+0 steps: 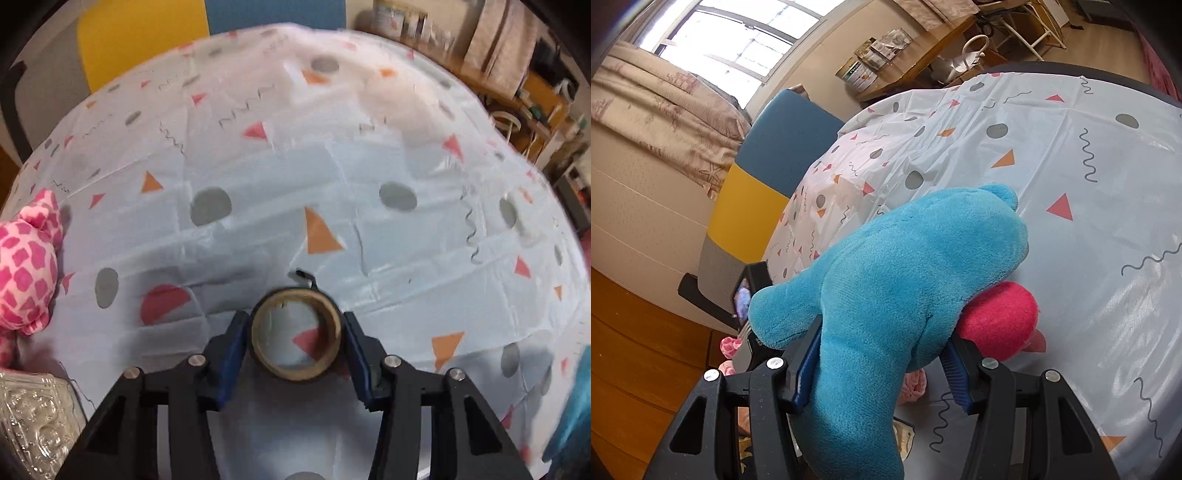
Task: Organize soft objects
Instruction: 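Lift the blue plush toy with the right tool while the left tool grasps the brown tape roll, then carry the tape roll into the gold tray with the left tool, open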
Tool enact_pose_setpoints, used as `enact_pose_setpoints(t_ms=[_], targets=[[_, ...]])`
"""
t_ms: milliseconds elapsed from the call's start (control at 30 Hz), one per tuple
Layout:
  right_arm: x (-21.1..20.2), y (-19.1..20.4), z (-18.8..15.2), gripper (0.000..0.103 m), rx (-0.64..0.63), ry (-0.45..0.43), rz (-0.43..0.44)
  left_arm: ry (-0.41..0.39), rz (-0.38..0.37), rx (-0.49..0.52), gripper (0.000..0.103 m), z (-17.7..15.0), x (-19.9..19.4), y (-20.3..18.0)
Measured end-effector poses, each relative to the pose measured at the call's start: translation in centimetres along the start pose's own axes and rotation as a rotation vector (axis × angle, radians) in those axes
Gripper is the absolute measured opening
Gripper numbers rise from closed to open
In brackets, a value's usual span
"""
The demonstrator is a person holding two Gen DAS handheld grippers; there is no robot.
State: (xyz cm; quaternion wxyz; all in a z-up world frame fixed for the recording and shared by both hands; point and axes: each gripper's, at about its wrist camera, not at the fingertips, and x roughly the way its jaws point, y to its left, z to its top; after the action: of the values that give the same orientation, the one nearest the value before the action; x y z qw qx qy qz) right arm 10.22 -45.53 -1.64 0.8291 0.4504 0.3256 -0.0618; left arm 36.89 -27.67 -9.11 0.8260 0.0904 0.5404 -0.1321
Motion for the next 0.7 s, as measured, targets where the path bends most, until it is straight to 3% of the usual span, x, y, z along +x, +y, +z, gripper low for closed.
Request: enact_pose_setpoints(t_ms=[200,333,500,700], targets=[[-0.1,-0.2,0.1,0.058,0.004,-0.004,-0.012,-0.100,-0.037,0.063,0.050,-2.2,-3.9,0.1],[0.1,-0.1,0.1,0.058,-0.006,0.002,-0.033,-0.199,-0.093,0.096,0.050,-5.1,-9.7,0.4],[0.9,0.2,-0.2,0.058,-0.039,0.039,-0.067,-0.279,-0.151,0.085,0.050,-9.6,-15.8,1.9],[1.7,0.7,-0.7,0.058,-0.088,0.077,-0.116,-0.315,-0.159,0.043,0.050,-14.9,-20.4,4.7]])
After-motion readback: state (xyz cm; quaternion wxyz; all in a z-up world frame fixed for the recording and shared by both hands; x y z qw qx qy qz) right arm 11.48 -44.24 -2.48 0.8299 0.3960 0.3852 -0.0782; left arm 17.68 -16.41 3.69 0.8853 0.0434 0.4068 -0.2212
